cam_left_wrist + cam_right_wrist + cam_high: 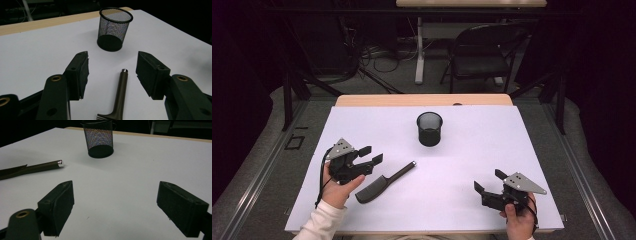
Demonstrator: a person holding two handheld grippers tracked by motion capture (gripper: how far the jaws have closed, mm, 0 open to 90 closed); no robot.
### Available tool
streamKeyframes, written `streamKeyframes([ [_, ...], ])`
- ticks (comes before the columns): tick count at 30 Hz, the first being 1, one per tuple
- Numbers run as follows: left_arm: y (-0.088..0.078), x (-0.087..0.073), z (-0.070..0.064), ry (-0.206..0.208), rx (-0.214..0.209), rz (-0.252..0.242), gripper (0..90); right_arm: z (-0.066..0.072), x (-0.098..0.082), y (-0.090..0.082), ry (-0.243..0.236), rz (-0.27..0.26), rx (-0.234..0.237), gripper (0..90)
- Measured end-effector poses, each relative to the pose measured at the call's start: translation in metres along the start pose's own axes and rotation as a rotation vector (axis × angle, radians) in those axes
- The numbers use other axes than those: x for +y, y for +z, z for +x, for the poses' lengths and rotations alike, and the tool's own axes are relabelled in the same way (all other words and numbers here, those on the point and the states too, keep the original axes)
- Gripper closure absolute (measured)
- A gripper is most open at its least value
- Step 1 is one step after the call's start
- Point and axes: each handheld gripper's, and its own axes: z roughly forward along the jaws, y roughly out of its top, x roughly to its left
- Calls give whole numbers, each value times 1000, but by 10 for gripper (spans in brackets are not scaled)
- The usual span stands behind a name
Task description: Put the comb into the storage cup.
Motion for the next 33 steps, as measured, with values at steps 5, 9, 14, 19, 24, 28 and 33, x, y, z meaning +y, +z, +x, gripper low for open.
streamKeyframes([
  [5, 5, 1, 1, -15, 10, 6, 436, 0, 0, 1, 1, -2, 2, 143],
  [9, 10, 2, 1, -22, 12, 0, 437, 0, 0, 0, 4, 1, 4, 144],
  [14, 19, 2, 1, -37, 6, 15, 456, 0, -1, 1, 7, -2, 7, 144],
  [19, 25, 1, -1, -28, 6, 41, 469, -1, -1, 1, 5, 6, 8, 145],
  [24, 32, -1, -4, -10, 19, 61, 509, -1, -1, 1, 4, 6, 8, 145],
  [28, 39, -1, -6, -14, 31, 73, 542, -1, -1, 1, 4, 13, 8, 145],
  [33, 45, -3, -8, -22, 33, 79, 545, -2, -1, 1, 8, 18, 14, 146],
])
